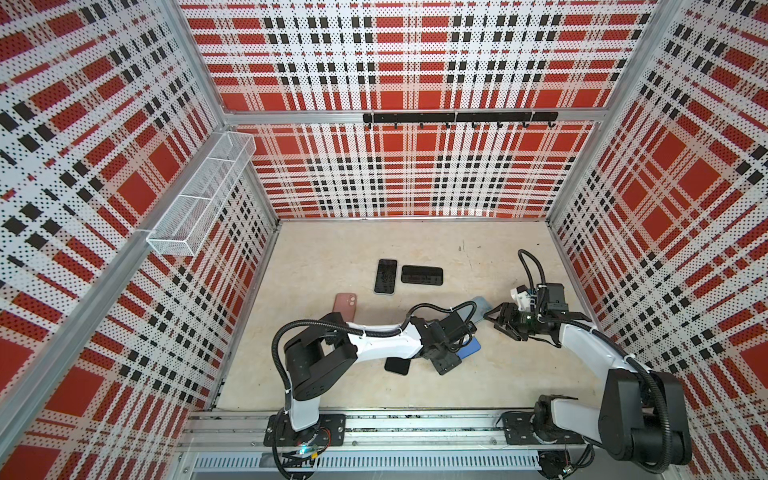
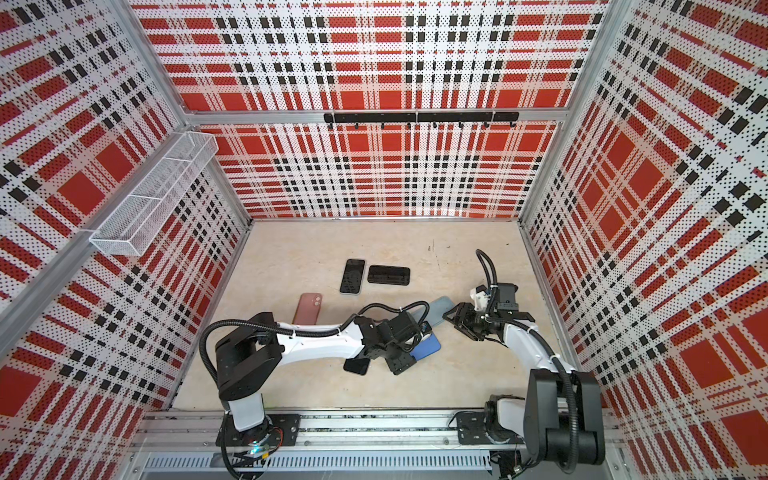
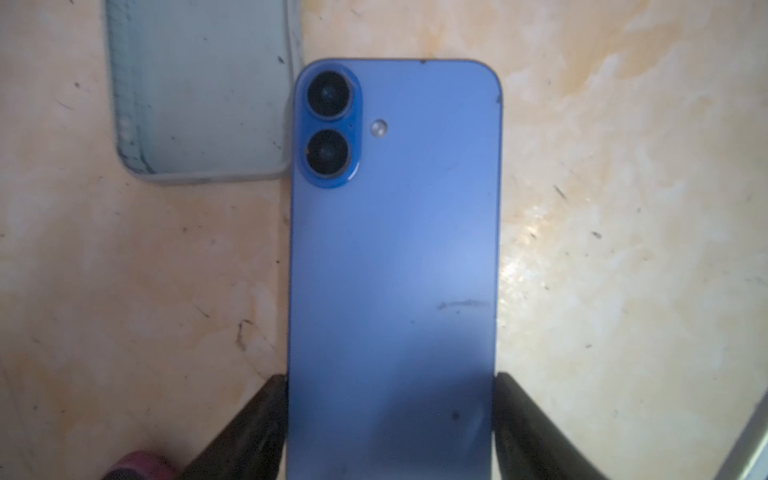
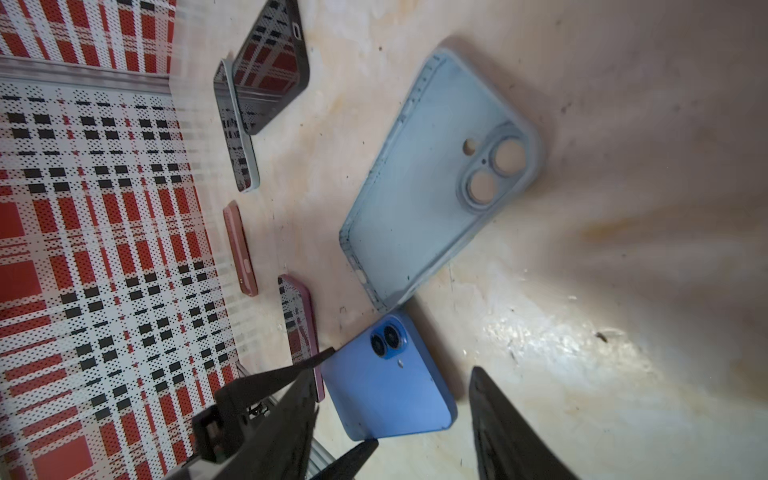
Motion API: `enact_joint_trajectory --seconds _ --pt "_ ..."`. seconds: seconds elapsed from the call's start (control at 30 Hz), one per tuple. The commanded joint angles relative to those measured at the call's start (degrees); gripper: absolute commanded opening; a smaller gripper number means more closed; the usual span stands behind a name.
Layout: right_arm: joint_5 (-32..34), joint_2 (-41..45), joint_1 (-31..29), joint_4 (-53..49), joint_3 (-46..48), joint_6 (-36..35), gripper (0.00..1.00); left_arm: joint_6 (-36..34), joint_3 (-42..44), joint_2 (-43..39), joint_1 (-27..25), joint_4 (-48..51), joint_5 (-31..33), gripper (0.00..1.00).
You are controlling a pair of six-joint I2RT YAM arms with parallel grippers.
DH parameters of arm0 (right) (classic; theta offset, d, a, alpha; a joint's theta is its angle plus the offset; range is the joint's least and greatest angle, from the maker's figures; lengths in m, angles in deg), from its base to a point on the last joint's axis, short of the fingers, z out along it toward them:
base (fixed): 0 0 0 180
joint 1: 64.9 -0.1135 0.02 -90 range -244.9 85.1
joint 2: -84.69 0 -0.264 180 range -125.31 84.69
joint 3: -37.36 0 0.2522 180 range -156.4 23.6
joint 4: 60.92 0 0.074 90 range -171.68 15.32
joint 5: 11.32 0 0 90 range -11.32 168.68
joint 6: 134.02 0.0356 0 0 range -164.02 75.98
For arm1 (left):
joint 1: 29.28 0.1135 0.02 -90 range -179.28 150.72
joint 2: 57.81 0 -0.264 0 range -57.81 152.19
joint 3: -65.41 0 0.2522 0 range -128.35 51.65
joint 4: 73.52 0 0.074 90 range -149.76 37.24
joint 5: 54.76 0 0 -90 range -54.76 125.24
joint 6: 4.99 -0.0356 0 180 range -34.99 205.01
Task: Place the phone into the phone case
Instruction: 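Grip the blue phone's edge with the right gripper while the left releases it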
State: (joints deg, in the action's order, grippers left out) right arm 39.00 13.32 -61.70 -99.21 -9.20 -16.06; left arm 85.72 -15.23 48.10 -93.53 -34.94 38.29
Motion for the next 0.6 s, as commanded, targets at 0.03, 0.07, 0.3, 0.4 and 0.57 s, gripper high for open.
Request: enact_joint_trajectory --seconds 0.03,0.07,0.3,0.4,0.57 --pt "-2.01 -0.93 -0.54 4.22 2.95 -1.33 0.62 -0.39 0.29 -3.99 0.48 -2.56 -0.54 0.65" --pt "-2.78 -1.30 -0.74 5.10 3.69 -1.06 0.62 -0.37 0.32 -4.12 0.57 -2.49 -0.68 0.65" --pt "-10.57 -4.43 -1.64 15.99 8.93 2.90 0.63 0.22 -0.17 -4.32 1.06 -2.67 -0.94 0.65" --pt "-13.83 -6.44 -3.39 23.71 10.82 6.31 0.61 0.58 -0.57 -4.13 1.21 -2.76 -1.28 0.65" --pt "-16.46 -9.57 -6.23 34.94 12.88 11.39 0.56 1.09 -0.99 -4.00 1.65 -2.82 -2.27 0.65"
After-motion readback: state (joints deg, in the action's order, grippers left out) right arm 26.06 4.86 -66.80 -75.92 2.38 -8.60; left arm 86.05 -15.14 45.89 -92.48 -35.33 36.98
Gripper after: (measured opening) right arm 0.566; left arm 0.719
